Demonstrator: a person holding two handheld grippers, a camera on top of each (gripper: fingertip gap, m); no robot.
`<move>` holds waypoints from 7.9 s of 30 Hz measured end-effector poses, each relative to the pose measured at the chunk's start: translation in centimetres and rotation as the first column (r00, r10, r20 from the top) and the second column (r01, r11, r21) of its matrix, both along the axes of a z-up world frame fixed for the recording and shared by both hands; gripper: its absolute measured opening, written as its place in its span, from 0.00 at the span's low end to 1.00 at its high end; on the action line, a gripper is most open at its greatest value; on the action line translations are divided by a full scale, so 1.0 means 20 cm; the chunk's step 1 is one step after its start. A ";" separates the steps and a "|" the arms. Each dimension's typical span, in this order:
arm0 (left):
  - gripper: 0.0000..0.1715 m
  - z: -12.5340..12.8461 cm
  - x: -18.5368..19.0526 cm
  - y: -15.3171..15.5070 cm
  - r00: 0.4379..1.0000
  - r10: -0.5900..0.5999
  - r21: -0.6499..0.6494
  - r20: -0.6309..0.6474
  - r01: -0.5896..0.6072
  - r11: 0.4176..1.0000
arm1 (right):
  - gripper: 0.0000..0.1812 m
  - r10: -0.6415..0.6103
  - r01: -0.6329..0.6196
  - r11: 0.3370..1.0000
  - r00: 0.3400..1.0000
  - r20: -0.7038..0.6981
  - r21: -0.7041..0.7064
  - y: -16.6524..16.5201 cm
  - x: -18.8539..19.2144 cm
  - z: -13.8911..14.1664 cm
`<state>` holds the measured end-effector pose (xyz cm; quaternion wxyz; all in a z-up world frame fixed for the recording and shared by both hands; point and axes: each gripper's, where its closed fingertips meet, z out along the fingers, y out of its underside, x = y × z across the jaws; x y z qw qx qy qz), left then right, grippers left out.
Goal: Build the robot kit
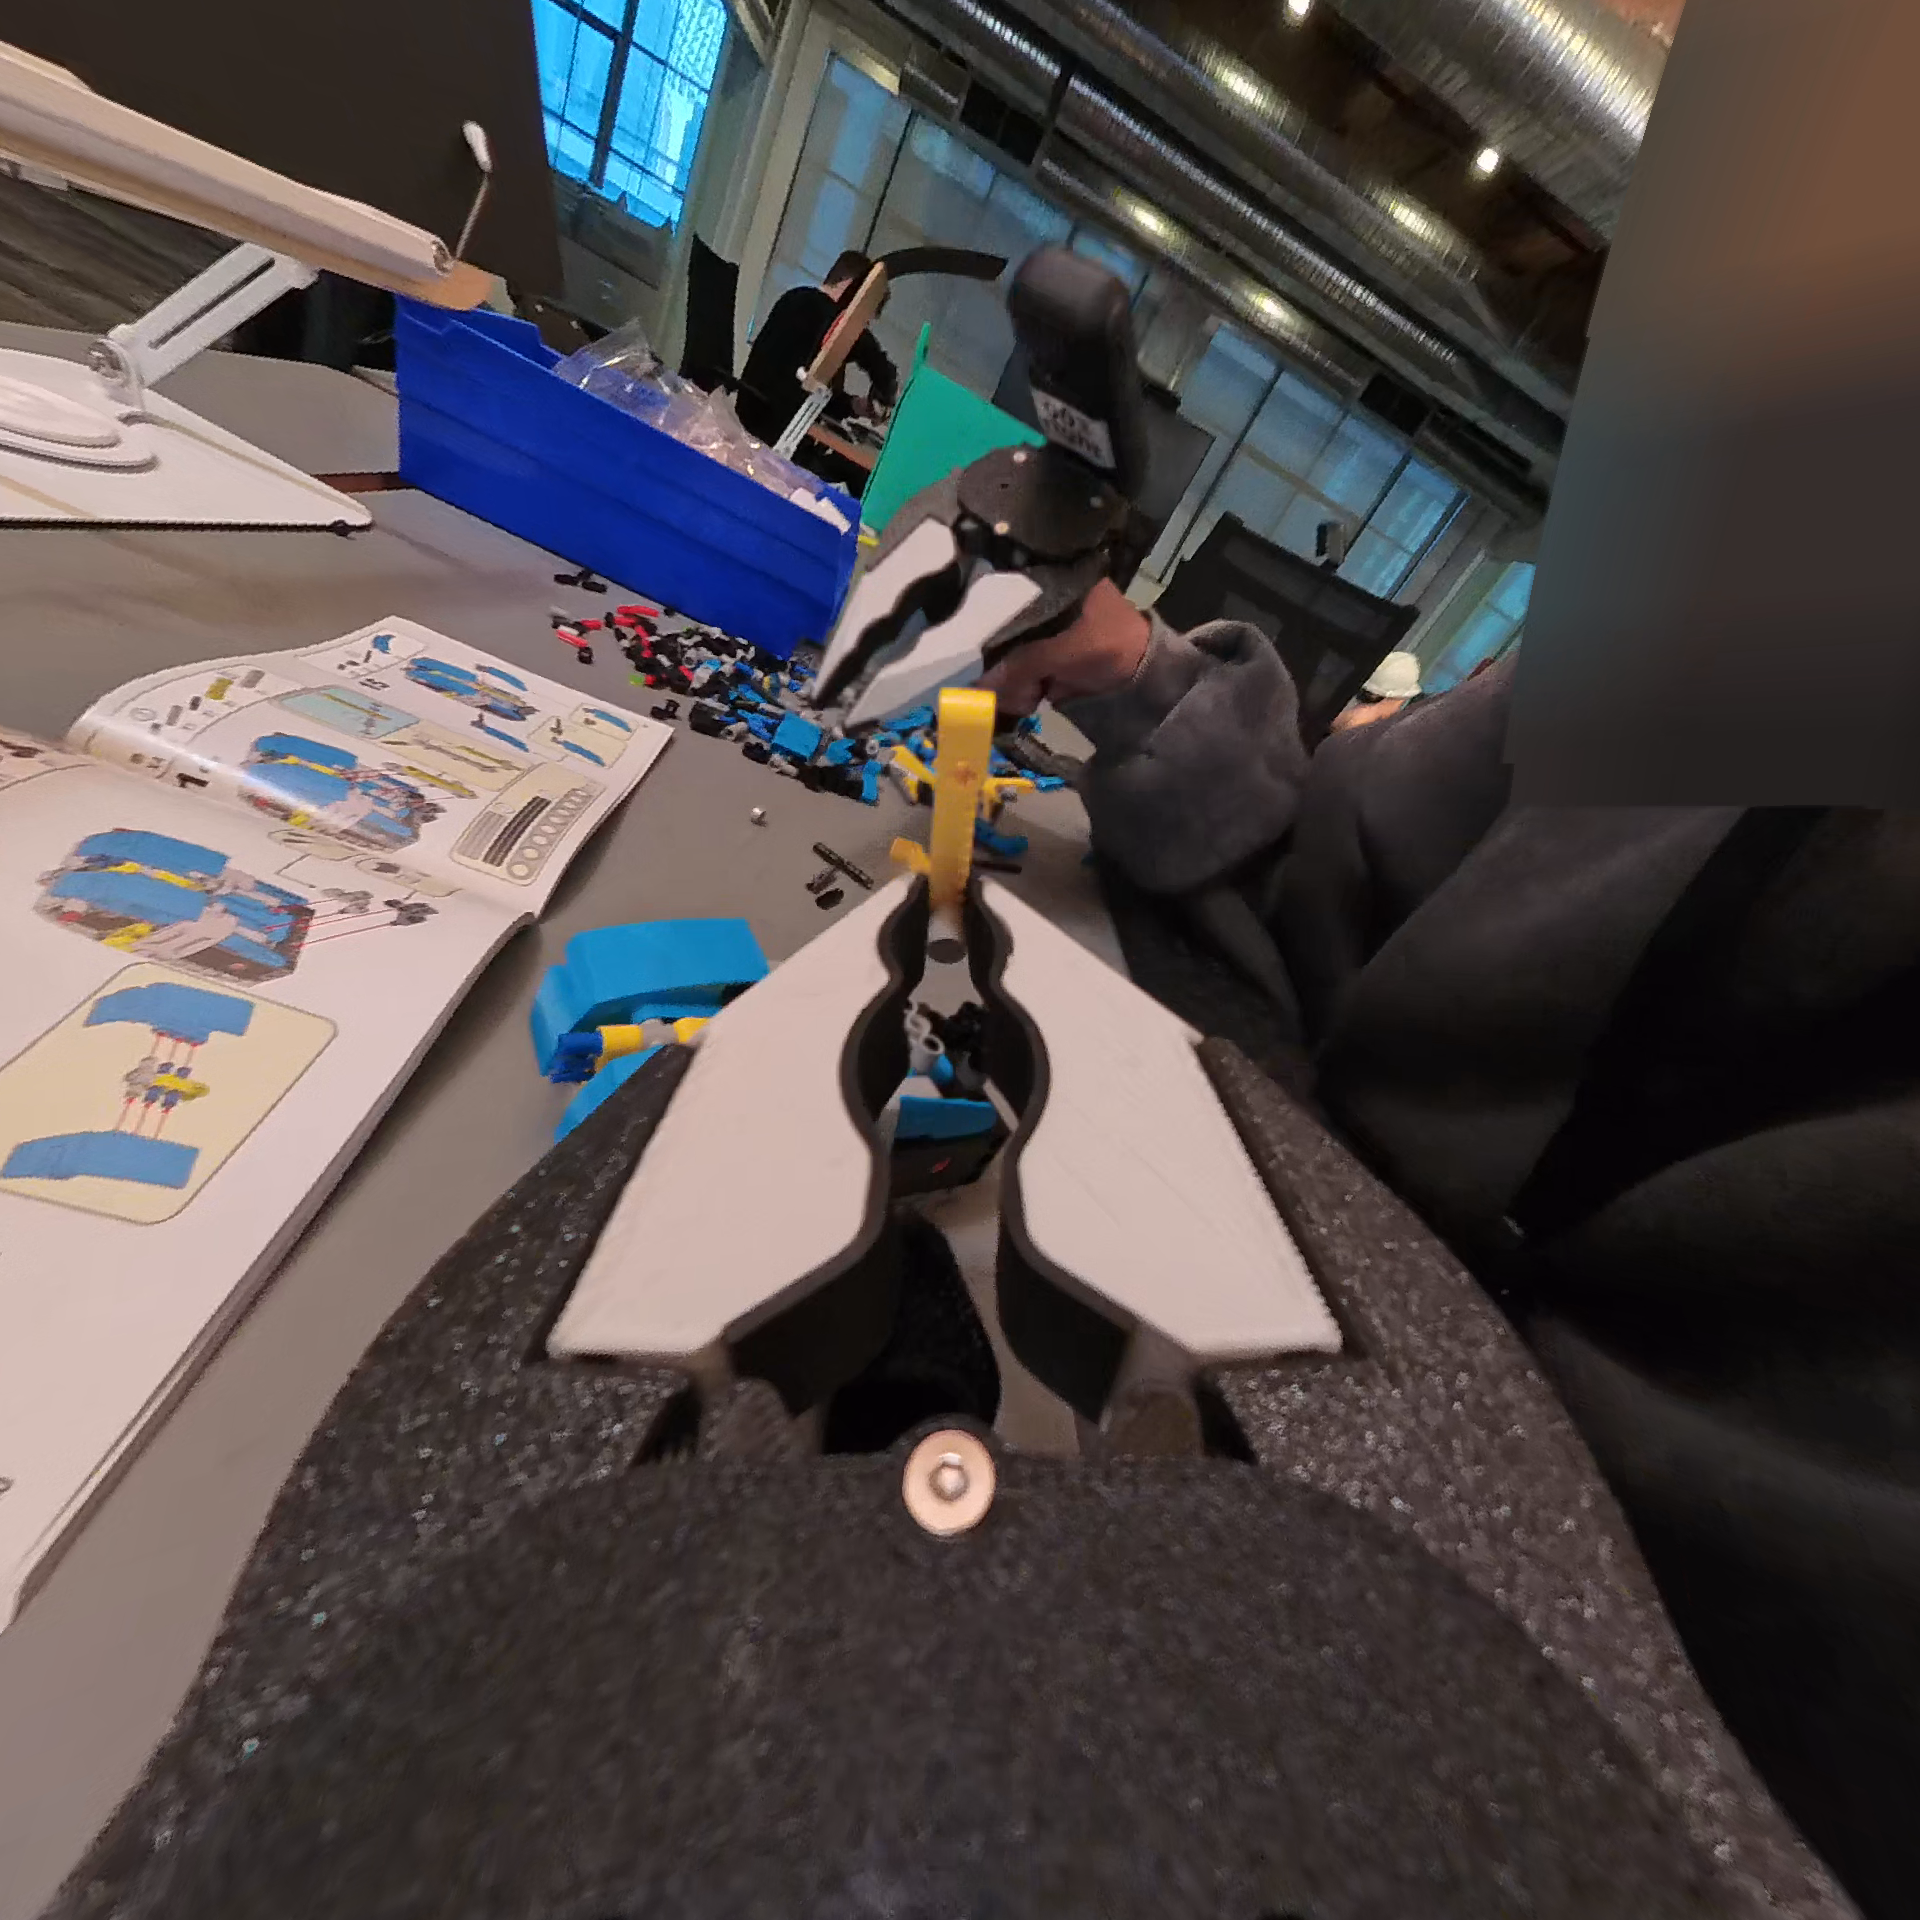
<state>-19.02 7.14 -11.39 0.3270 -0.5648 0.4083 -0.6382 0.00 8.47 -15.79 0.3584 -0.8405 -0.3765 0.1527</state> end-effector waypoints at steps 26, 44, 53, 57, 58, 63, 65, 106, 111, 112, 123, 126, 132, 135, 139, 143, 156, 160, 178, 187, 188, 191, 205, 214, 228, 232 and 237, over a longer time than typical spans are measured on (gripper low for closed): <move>0.04 -0.05 0.04 -0.06 0.997 -0.046 0.024 -0.059 0.048 0.999 | 0.03 0.008 0.014 0.988 0.990 0.139 -0.157 -0.04 0.08 -0.34; 0.04 -0.05 0.04 -0.08 0.997 -0.054 0.018 -0.056 0.055 0.998 | 0.07 0.081 -0.073 0.995 0.986 0.144 -0.062 0.02 -0.13 -0.34; 0.04 -0.05 0.04 -0.08 0.997 -0.058 0.015 -0.056 0.059 0.998 | 0.08 -0.001 0.000 1.000 0.989 0.149 0.006 0.10 -0.06 -0.28; 0.04 -0.05 0.04 -0.08 0.997 -0.058 0.014 -0.056 0.059 0.998 | 0.08 -0.050 0.053 0.999 0.985 0.166 -0.010 0.14 -0.02 -0.32; 0.04 -0.05 0.04 -0.08 0.997 -0.058 0.015 -0.056 0.059 0.998 | 0.08 -0.054 0.058 0.998 0.986 0.158 -0.016 0.15 -0.02 -0.32; 0.04 -0.05 0.04 -0.08 0.997 -0.057 0.016 -0.055 0.058 0.998 | 0.08 -0.047 0.053 0.998 0.989 0.142 -0.042 0.15 -0.04 -0.34; 0.04 -0.05 0.04 -0.08 0.997 -0.058 0.016 -0.055 0.059 0.998 | 0.08 -0.044 0.052 0.997 0.987 0.154 -0.049 0.15 -0.04 -0.35; 0.03 0.17 -0.04 -0.07 0.937 -0.148 -0.349 0.316 0.260 0.900 | 0.03 0.413 -0.299 0.910 0.703 -0.579 0.287 -0.13 -1.00 0.39; 0.03 0.19 -0.05 -0.09 0.922 -0.164 -0.359 0.351 0.294 0.886 | 0.03 0.427 -0.314 0.904 0.653 -0.625 0.290 -0.15 -1.01 0.41; 0.04 0.19 -0.05 -0.09 0.921 -0.166 -0.357 0.352 0.296 0.886 | 0.03 0.428 -0.322 0.904 0.647 -0.631 0.283 -0.15 -1.01 0.41; 0.03 0.23 -0.06 -0.09 0.876 -0.129 -0.451 0.465 0.360 0.817 | 0.03 0.392 -0.300 0.919 0.623 -0.677 0.256 -0.15 -1.03 0.44; 0.03 0.23 -0.05 -0.09 0.882 -0.118 -0.438 0.456 0.338 0.833 | 0.03 0.380 -0.292 0.924 0.627 -0.681 0.247 -0.15 -1.02 0.44; 0.03 0.19 -0.04 -0.04 0.931 -0.074 -0.385 0.356 0.218 0.897 | 0.04 0.323 -0.280 0.942 0.616 -0.718 0.183 -0.10 -1.01 0.41; 0.04 0.13 -0.03 0.01 0.960 -0.028 -0.376 0.279 0.136 0.916 | 0.10 0.276 -0.281 0.951 0.604 -0.747 0.125 -0.07 -0.98 0.40; 0.03 0.07 -0.02 0.08 0.972 0.035 -0.447 0.232 0.074 0.891 | 0.14 0.268 -0.207 0.963 0.741 -0.615 0.171 -0.02 -0.95 0.32; 0.03 0.05 -0.03 0.12 0.973 0.085 -0.466 0.213 0.025 0.885 | 0.20 0.218 -0.099 0.934 0.920 -0.327 0.344 0.06 -0.95 0.23; 0.03 0.13 -0.10 0.19 0.873 0.235 -0.690 0.427 0.146 0.709 | 0.22 0.000 0.026 0.748 0.999 -0.040 0.663 0.12 -1.05 0.31; 0.03 0.17 -0.11 0.16 0.855 0.219 -0.673 0.471 0.188 0.715 | 0.17 -0.022 0.018 0.698 1.000 -0.003 0.716 0.11 -1.09 0.34; 0.11 0.21 -0.10 0.12 0.878 0.251 -0.570 0.406 0.029 0.821 | 0.13 0.010 0.019 0.714 0.999 -0.036 0.700 0.06 -1.10 0.42; 0.28 0.09 -0.23 0.39 0.839 0.536 -0.115 0.091 -0.526 0.843 | 0.13 -0.203 0.280 0.797 0.959 -0.199 0.535 0.18 -0.34 0.43; 0.28 0.09 -0.24 0.40 0.834 0.545 -0.064 0.087 -0.541 0.839 | 0.13 -0.193 0.280 0.827 0.956 -0.220 0.489 0.17 -0.27 0.39; 0.28 0.06 -0.19 0.39 0.838 0.542 0.077 0.059 -0.545 0.835 | 0.13 -0.265 0.352 0.823 0.932 -0.248 0.446 0.17 -0.06 0.33; 0.26 -0.09 -0.05 0.27 0.915 0.392 0.293 -0.096 -0.350 0.890 | 0.13 -0.322 0.356 0.880 0.934 -0.156 0.313 0.19 -0.04 0.15; 0.21 -0.11 -0.06 0.26 0.925 0.358 0.214 -0.128 -0.327 0.921 | 0.13 -0.335 0.368 0.883 0.929 -0.157 0.292 0.21 -0.03 0.11; 0.20 -0.14 -0.05 0.25 0.924 0.342 0.197 -0.168 -0.309 0.930 | 0.13 -0.316 0.346 0.891 0.937 -0.148 0.295 0.21 -0.05 0.10; 0.20 -0.14 -0.06 0.26 0.922 0.346 0.188 -0.173 -0.314 0.931 | 0.13 -0.304 0.330 0.893 0.944 -0.131 0.306 0.20 -0.04 0.08; 0.20 -0.14 -0.06 0.27 0.920 0.351 0.188 -0.172 -0.319 0.929 | 0.13 0.057 -0.040 0.990 0.990 -0.129 0.133 -0.17 -0.25 -0.05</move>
